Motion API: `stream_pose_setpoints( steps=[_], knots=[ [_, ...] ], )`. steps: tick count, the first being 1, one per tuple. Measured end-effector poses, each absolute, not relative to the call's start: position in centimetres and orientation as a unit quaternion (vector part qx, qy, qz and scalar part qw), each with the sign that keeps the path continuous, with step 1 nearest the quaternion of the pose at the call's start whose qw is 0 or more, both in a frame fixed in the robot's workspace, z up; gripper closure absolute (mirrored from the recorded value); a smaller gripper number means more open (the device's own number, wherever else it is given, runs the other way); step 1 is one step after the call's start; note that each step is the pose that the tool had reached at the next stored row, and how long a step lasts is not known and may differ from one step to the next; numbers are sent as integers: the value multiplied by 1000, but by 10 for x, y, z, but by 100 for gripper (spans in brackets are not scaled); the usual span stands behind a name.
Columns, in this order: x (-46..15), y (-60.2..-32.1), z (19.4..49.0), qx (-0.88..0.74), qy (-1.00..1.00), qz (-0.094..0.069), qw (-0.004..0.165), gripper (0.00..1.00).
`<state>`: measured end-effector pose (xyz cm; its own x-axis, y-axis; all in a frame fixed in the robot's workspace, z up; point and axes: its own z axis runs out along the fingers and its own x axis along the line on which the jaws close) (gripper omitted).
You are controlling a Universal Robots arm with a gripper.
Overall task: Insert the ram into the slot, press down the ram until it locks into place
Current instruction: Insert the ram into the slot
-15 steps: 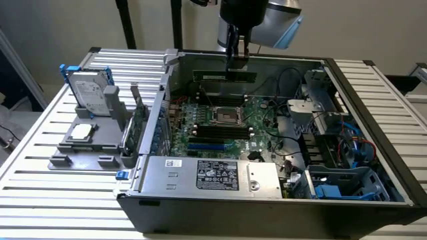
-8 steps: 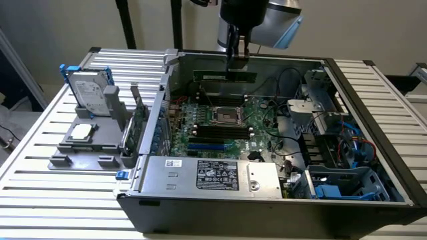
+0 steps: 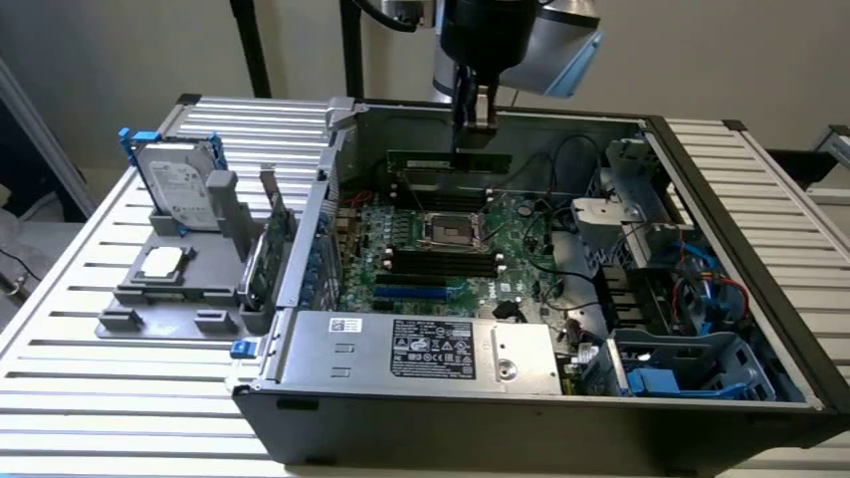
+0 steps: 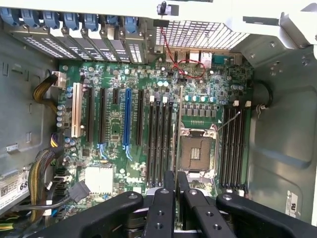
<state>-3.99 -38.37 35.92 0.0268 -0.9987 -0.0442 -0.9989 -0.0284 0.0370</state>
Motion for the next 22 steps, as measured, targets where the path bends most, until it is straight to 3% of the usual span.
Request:
stream_pose_setpoints(
  steps=[22],
  knots=[
    [-23, -408, 321, -716, 697, 33, -2, 86]
  ],
)
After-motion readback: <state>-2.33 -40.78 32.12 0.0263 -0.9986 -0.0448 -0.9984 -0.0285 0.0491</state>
